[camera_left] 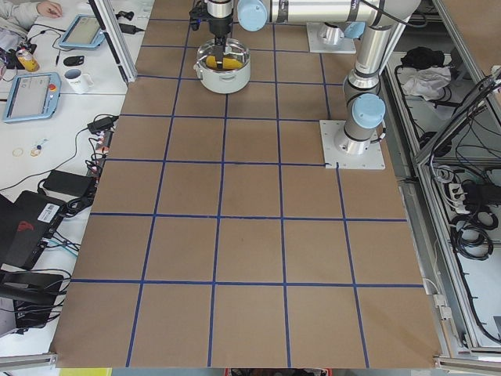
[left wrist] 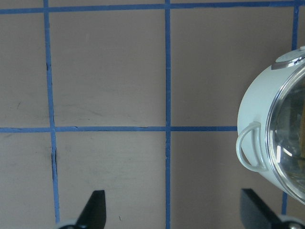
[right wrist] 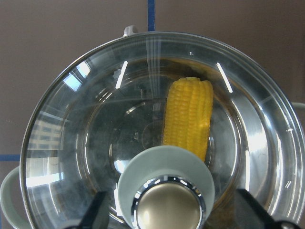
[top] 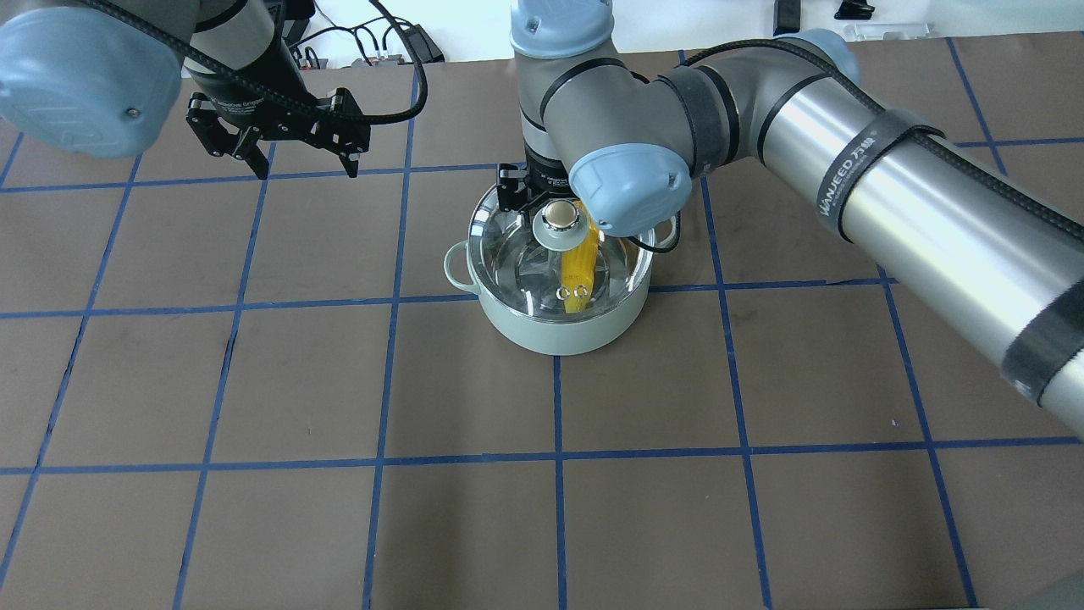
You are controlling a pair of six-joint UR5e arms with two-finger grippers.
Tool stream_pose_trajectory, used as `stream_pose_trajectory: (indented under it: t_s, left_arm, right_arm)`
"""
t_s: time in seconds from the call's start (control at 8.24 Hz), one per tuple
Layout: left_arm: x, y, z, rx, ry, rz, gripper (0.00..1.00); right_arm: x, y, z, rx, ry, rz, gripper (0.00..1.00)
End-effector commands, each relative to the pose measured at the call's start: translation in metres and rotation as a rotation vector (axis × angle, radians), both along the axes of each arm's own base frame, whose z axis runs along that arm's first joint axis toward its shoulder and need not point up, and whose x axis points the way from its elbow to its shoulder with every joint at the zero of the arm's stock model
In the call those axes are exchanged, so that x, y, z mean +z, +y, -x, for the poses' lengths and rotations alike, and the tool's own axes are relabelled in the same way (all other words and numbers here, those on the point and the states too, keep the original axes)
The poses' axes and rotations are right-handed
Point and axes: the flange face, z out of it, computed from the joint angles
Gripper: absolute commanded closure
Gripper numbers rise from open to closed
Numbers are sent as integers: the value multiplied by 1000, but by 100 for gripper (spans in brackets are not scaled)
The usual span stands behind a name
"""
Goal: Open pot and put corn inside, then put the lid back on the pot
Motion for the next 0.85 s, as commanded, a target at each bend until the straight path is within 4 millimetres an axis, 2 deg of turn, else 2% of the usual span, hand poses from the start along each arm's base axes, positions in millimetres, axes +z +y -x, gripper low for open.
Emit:
stream_pose_trajectory:
  t_s: [0.0, 0.12, 0.24, 0.36, 0.61, 0.73]
  left_arm:
    - [1, 0, 0, 3, 2, 3, 0]
    - [0, -1, 0, 9, 2, 1, 0]
    - [1, 0, 1, 9, 8, 4, 0]
    - [2, 0, 2, 8, 13, 9, 0]
    - [2, 0, 4, 10, 20, 10, 0]
    - [4, 1, 4, 10, 20, 13, 0]
  right_arm:
    - [44, 5, 26, 16, -5, 39, 0]
    - [70, 14, 52, 25, 8, 18, 0]
    - [104, 20, 91, 12, 11, 21, 0]
    - [130, 29, 138, 9, 20, -5, 0]
    - [164, 35, 225, -34, 31, -5, 0]
    - [171, 36, 253, -76, 35, -5, 0]
